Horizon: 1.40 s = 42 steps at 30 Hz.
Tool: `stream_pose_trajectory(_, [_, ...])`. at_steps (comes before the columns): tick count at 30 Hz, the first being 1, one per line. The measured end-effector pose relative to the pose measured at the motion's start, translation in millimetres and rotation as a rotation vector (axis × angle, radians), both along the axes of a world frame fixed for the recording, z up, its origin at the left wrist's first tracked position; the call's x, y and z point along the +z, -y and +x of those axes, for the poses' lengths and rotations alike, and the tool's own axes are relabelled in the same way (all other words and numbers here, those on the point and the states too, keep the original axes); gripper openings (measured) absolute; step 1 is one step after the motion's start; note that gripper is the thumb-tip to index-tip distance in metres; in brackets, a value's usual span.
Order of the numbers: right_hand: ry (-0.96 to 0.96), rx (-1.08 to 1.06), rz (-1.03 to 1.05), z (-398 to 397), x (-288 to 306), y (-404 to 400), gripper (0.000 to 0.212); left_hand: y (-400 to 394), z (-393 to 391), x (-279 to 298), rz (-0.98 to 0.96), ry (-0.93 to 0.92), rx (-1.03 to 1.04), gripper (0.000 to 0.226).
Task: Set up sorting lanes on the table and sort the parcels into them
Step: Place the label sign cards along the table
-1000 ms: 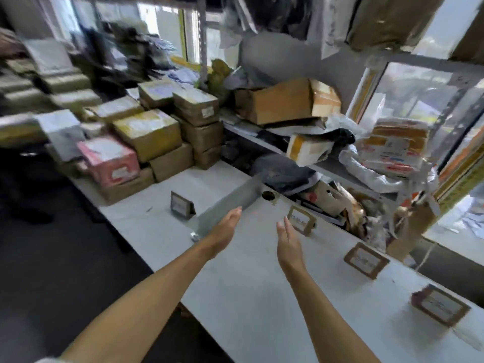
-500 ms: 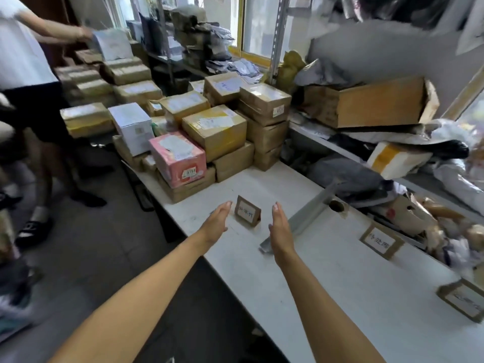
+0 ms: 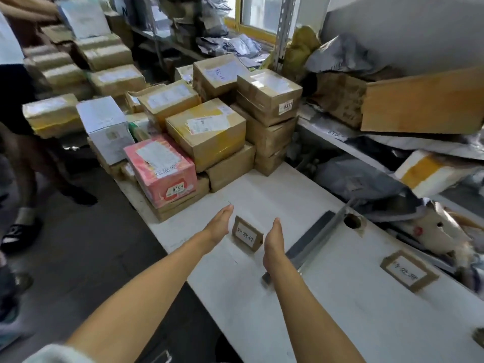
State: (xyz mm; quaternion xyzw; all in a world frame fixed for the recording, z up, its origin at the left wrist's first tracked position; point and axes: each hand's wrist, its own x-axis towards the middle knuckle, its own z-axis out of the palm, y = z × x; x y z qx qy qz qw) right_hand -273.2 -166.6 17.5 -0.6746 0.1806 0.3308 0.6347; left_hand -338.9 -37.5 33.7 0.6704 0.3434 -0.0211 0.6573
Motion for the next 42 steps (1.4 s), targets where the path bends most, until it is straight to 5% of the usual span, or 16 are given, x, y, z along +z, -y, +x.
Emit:
stream_pose_trajectory(8, [-0.171,0.032,0.047,14,-19,-5,0.077,8,31,-14,-0.097,-0.126,0.021,0.057])
stream_pose_trajectory(11, [-0.108,0.021,0.052,11,-15,0,0.069,12,33,-13,-0.083,-0.086,0.030,0.041])
stream_pose_trajectory(14, [0.001,0.020,0.055,14,-6,5,0.044,8,29,-6,-0.082,-0.046,0.062,0.050])
stream_pose_trajectory(21, [0.335,0.097,0.090,-6,21,13,0.048,1,6,22,-0.108,0.108,0.133,0.057])
stream_pose_trajectory(29, [0.412,0.086,0.152,-53,48,39,0.050,29,-43,52,-0.016,0.231,0.085,0.064])
stream_pose_trajectory(42, [0.444,0.023,0.088,-137,63,161,0.057,154,-123,53,-0.136,0.212,-0.044,0.062])
